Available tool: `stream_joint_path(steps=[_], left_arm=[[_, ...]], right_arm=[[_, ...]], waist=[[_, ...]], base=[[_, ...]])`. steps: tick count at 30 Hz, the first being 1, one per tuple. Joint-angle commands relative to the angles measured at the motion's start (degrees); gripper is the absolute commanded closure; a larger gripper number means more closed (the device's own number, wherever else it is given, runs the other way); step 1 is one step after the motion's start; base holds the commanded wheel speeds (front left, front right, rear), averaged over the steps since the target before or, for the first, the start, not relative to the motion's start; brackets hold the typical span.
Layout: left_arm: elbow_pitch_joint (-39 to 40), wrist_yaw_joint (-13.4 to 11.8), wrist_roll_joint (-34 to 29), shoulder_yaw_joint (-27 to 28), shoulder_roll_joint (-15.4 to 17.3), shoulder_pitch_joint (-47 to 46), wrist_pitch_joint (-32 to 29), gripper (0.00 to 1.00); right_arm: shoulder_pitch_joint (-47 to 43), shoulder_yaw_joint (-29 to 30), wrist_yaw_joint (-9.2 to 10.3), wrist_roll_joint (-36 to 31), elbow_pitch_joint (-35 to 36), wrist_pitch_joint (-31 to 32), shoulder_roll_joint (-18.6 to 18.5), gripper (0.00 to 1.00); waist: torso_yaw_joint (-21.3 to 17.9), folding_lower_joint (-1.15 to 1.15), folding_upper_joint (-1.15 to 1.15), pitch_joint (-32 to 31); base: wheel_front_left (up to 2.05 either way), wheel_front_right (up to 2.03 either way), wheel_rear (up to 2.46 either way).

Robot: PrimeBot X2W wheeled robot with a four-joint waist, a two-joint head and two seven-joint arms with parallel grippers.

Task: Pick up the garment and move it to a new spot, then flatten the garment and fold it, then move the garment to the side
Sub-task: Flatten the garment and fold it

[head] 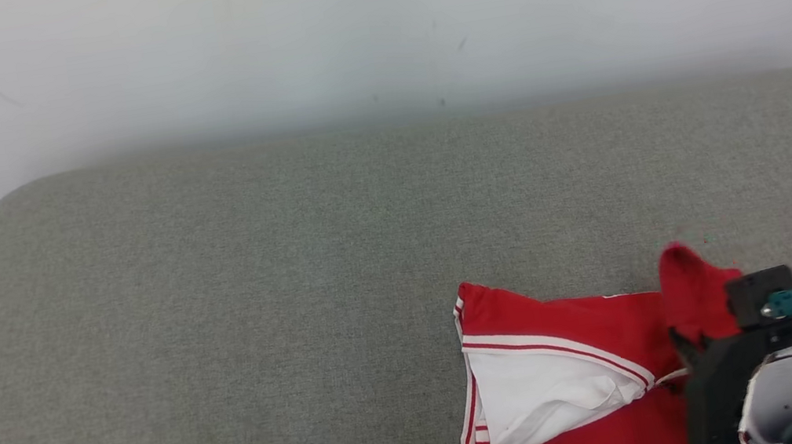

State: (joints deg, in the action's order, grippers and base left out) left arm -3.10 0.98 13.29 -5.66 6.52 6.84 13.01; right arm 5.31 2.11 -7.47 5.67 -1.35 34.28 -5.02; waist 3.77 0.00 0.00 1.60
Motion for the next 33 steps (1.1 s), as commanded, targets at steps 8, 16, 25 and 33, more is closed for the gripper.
stream_joint_path(steps=[8,16,25,33], left_arm=[[0.6,-0.27,0.25,-0.76,0.31,1.36,-0.26,0.0],[-0.25,0.23,0.43,-2.38,-0.07,1.36,-0.37,0.0],[-2.03,0.7,1.17,-2.54,0.33,0.38,0.35,0.0],[-3.62,0.97,1.76,-2.22,0.56,-0.33,1.18,0.0]], right_arm=[[4.07,-10.36,0.0,3.79,-6.68,-1.29,1.61,1.0],[8.33,-15.37,0.0,6.44,-14.98,-4.32,2.15,1.0],[12.01,-17.06,0.0,8.99,-22.36,-7.9,2.17,1.0],[13.57,-17.89,0.0,11.67,-25.32,-10.04,2.2,0.0]], waist=[[2.73,0.0,0.0,-0.35],[5.81,0.0,0.0,0.24],[8.38,0.0,0.0,1.03],[8.93,0.0,0.0,1.38]], base=[[0.0,0.0,0.0],[0.0,0.0,0.0],[0.0,0.0,0.0],[0.0,0.0,0.0]])
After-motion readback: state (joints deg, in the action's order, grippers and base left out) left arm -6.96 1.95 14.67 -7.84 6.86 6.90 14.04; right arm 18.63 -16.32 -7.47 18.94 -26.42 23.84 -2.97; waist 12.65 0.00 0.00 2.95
